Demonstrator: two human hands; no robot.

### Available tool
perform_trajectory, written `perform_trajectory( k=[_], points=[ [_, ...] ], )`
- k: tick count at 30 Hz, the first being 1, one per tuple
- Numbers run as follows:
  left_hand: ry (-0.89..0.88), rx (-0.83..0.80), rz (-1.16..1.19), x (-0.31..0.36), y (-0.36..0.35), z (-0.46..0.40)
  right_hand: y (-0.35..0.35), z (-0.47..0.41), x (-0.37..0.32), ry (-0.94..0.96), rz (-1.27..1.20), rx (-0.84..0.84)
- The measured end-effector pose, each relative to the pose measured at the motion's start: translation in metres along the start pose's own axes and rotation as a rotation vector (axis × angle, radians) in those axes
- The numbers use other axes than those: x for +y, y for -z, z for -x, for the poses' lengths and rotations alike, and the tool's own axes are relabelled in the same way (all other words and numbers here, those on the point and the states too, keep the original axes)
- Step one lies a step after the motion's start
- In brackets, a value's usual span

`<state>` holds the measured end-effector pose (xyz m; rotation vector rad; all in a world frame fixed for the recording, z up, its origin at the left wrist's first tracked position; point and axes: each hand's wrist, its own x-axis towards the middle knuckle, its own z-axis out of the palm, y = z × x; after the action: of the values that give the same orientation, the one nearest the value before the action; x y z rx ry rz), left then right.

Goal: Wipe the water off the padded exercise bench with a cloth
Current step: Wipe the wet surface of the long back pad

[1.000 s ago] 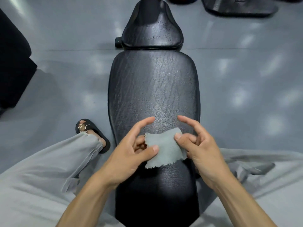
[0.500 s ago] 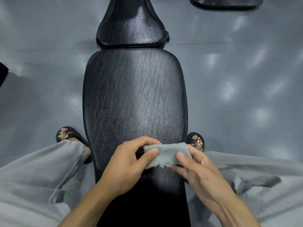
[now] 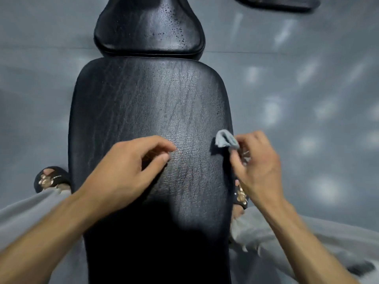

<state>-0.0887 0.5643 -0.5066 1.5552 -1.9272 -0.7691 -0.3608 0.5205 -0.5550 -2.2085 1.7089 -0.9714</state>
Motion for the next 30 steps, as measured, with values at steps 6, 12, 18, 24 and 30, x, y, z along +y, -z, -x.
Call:
perform_trajectory(
  k=[6, 12, 18, 24, 30],
  points=[
    [-0.087, -0.01, -0.182, -0.011, -0.009, -0.003, -0.024, -0.003, 0.011, 0.226, 0.142, -0.101],
    [-0.063, 0.027, -0.22, -0.019, -0.009, -0.009, -0.048, -0.101, 0.021, 0.254, 0.153, -0.017],
    [-0.044, 0.075, -0.231, -0.022, -0.006, -0.013, -0.042, -0.201, 0.037, 0.044, 0.068, 0.101],
    [-0.05, 0.147, -0.214, -0.033, 0.0, -0.008, 0.0, -0.146, 0.022, -0.004, 0.066, 0.157],
    [-0.065, 0.18, -0.208, -0.046, -0.001, -0.001, -0.033, -0.056, -0.002, 0.396, 0.212, -0.196]
  ],
)
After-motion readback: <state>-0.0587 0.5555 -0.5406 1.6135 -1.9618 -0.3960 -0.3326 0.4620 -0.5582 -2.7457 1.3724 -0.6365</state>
